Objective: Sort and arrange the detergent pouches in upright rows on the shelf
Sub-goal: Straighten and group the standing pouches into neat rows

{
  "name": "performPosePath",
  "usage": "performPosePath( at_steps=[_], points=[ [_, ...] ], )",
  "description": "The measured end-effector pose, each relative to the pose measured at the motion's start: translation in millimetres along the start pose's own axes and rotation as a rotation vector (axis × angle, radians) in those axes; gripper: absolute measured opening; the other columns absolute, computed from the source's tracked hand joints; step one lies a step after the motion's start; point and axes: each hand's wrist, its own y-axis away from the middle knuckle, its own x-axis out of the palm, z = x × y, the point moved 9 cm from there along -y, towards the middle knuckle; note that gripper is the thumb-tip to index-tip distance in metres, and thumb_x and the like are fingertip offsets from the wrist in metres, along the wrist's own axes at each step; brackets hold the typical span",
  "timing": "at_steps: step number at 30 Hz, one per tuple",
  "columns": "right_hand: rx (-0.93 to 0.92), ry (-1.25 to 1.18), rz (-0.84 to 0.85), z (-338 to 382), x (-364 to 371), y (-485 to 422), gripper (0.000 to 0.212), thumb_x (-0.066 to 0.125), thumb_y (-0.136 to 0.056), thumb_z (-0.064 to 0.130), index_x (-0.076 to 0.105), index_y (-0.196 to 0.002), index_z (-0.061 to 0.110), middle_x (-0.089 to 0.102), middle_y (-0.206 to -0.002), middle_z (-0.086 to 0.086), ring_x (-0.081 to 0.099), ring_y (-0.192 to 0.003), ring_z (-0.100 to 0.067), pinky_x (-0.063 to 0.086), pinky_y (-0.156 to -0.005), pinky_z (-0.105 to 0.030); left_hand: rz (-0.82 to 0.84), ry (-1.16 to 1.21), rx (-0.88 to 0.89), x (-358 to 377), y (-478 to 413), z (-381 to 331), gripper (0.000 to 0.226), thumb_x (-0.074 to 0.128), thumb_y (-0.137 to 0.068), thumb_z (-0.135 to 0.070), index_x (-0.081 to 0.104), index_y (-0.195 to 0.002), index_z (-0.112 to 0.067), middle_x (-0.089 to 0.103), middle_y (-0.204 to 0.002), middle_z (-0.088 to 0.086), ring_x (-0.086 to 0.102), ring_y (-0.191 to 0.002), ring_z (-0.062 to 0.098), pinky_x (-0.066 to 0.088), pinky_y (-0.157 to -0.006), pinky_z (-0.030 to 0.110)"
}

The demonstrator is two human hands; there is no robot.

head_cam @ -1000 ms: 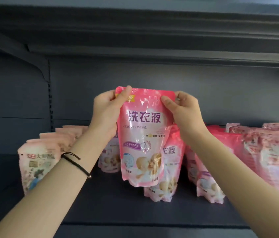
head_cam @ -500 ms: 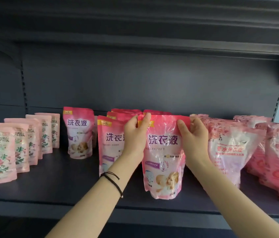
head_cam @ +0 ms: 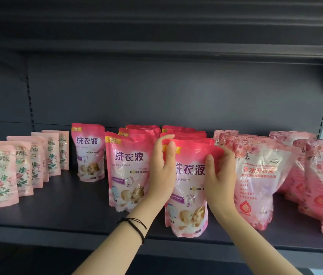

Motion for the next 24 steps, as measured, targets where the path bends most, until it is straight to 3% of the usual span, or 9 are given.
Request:
performPosePath(
  at_steps=[4,6,9,12,15,17,20,22,24],
  points=[
    [0.022,-0.011,0.051,5,3,9,0.042,0.05,-0.097,0.013,0.037,-0.137,0.021,0.049,-0.131,0.004,0.047,-0.116,-0.002,0.038,-0.095,-0.007,0.036,-0.001,-0.062,2,14,7,0.02,0.034,-0.104,-0.028,0.05,-0.112,-0.019,0.055,-0.097,-0.004,0.053,-0.09,0.002,0.043,-0.085,0.025],
    [0.026,-0.027,0.069,8,3,15,0.053,0.05,-0.097,0.013,0.028,-0.144,0.018,0.04,-0.14,0.004,0.037,-0.125,0.005,0.028,-0.102,-0.004,0.027,-0.017,-0.114,2,23,13,0.029,0.033,-0.104,-0.03,0.045,-0.129,-0.02,0.055,-0.117,-0.009,0.05,-0.11,-0.003,0.04,-0.096,0.021],
    [0.018,-0.009,0.083,6,-1,35,0.07,0.056,-0.093,0.015,0.014,-0.149,0.02,0.026,-0.151,0.008,0.022,-0.14,-0.003,0.022,-0.117,-0.029,-0.021,-0.107,-0.133,-3,47,17,0.048,0.035,-0.101,-0.042,0.025,-0.147,-0.03,0.033,-0.14,-0.029,0.029,-0.132,-0.011,0.026,-0.111,0.017],
    [0.142,-0.002,0.142,-16,4,67,0.079,0.062,-0.089,0.021,0.008,-0.145,0.038,0.011,-0.152,0.022,0.01,-0.143,-0.001,0.016,-0.12,-0.04,0.018,-0.117,-0.32,4,78,39,0.062,0.034,-0.094,-0.059,0.016,-0.149,-0.037,0.029,-0.148,-0.017,0.025,-0.14,0.006,0.025,-0.117,0.042],
    [0.356,-0.099,0.208,-44,21,90,0.08,0.065,-0.088,0.029,0.015,-0.15,0.028,0.03,-0.153,0.0,0.03,-0.141,-0.018,0.028,-0.114,-0.048,0.051,-0.012,-0.363,14,88,45,0.046,0.036,-0.095,-0.054,0.027,-0.14,-0.044,0.042,-0.14,-0.014,0.04,-0.132,0.009,0.034,-0.111,0.045],
    [0.387,-0.078,0.179,-51,24,89,0.077,0.066,-0.087,0.03,0.02,-0.149,0.024,0.046,-0.142,-0.002,0.043,-0.132,-0.022,0.035,-0.109,-0.049,0.08,0.061,-0.354,19,83,43,0.035,0.039,-0.099,-0.04,0.03,-0.132,-0.048,0.048,-0.133,-0.017,0.046,-0.126,0.003,0.037,-0.11,0.041],
    [0.394,-0.108,0.156,-55,28,81,0.059,0.067,-0.085,0.027,0.035,-0.134,0.032,0.057,-0.126,0.003,0.056,-0.117,-0.019,0.043,-0.102,-0.047,0.129,0.126,-0.363,23,76,48,0.035,0.039,-0.101,-0.032,0.029,-0.126,-0.054,0.047,-0.13,-0.022,0.049,-0.122,-0.003,0.04,-0.109,0.037],
    [0.43,-0.189,0.216,-56,34,79,0.049,0.067,-0.087,0.027,0.036,-0.119,0.048,0.058,-0.122,0.008,0.058,-0.113,-0.01,0.047,-0.099,-0.04,0.151,0.145,-0.373,24,72,50,0.035,0.039,-0.1,-0.034,0.028,-0.124,-0.057,0.047,-0.132,-0.018,0.05,-0.123,0.002,0.042,-0.107,0.038],
    [0.47,-0.257,0.257,-57,37,80,0.047,0.066,-0.087,0.026,0.035,-0.115,0.049,0.057,-0.122,0.009,0.059,-0.11,-0.003,0.049,-0.095,-0.031,0.168,0.167,-0.388,24,70,53,0.034,0.04,-0.098,-0.037,0.029,-0.123,-0.057,0.048,-0.133,-0.015,0.051,-0.123,0.006,0.045,-0.105,0.037]
  ],
)
